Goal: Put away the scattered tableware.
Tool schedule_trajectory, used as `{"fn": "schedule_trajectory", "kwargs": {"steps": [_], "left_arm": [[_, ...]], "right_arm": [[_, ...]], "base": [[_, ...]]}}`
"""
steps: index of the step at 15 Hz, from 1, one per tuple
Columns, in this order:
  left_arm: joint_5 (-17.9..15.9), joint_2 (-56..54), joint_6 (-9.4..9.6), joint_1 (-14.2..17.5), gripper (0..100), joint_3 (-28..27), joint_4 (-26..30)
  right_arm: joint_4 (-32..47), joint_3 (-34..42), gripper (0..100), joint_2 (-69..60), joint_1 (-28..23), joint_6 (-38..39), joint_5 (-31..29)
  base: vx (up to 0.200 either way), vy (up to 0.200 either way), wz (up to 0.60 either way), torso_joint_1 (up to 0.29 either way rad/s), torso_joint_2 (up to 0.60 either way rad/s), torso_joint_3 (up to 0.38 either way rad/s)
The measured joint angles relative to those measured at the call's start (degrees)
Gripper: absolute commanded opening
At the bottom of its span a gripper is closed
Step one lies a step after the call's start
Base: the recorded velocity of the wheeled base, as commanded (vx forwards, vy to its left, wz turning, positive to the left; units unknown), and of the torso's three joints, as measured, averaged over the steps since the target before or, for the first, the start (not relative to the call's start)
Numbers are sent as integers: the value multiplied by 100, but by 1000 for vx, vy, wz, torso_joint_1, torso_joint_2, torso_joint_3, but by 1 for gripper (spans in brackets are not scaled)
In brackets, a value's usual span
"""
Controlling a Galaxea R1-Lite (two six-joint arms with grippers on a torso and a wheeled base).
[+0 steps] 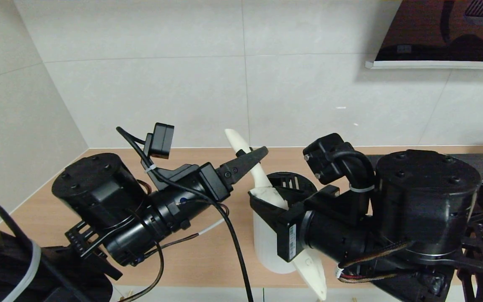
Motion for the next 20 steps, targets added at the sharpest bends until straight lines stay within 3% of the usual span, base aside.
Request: {"fn": "schedule_trajectory", "kwargs": {"steps": [9,10,20], "left_arm": [[-2,55,5,-63,100,-5,-18],[-4,56,5,-66,0,-5,-18],[-17,91,5,-83,0,17,-32]], "right_arm": [[-5,59,0,78,76,0,4],[-7,59,0,78,87,0,4],[-27,41,0,85,78,0,-38]], "base": [[0,0,0,0,0,0],[0,0,0,0,0,0],[0,0,0,0,0,0]]}}
